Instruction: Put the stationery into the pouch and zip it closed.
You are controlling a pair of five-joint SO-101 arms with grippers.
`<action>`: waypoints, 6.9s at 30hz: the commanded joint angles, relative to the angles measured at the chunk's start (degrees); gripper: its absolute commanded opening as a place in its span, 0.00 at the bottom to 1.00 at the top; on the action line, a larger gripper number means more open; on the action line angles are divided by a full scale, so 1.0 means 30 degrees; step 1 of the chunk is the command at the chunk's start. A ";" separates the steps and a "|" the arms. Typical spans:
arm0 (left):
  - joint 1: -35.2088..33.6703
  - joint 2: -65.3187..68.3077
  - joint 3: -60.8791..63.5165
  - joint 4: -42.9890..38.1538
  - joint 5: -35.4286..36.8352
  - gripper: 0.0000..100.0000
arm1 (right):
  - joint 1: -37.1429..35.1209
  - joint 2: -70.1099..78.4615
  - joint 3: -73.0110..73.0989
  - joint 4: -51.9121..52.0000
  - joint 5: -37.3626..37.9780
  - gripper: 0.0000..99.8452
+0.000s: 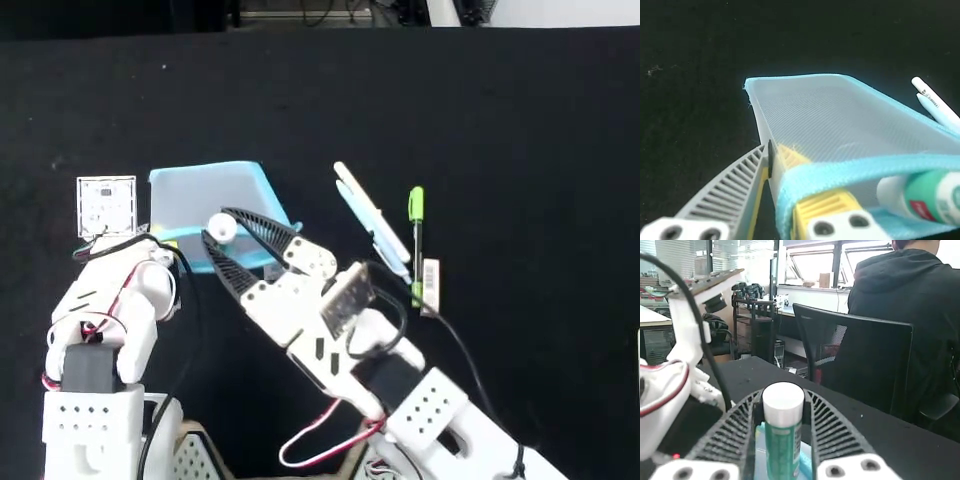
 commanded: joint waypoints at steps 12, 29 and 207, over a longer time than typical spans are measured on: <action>0.0337 -0.0176 -0.0220 -0.0059 0.0176 0.03 | -0.0147 -0.0894 0.0103 0.2842 0.0000 0.01; 0.0308 -0.0234 -0.0220 -0.0029 0.0176 0.03 | -0.0205 -0.0923 -0.0132 0.3106 0.0000 0.01; 0.0278 -0.0264 0.0396 -0.0733 0.0176 0.03 | 1.7260 2.4278 -2.2930 2.4029 0.0615 0.14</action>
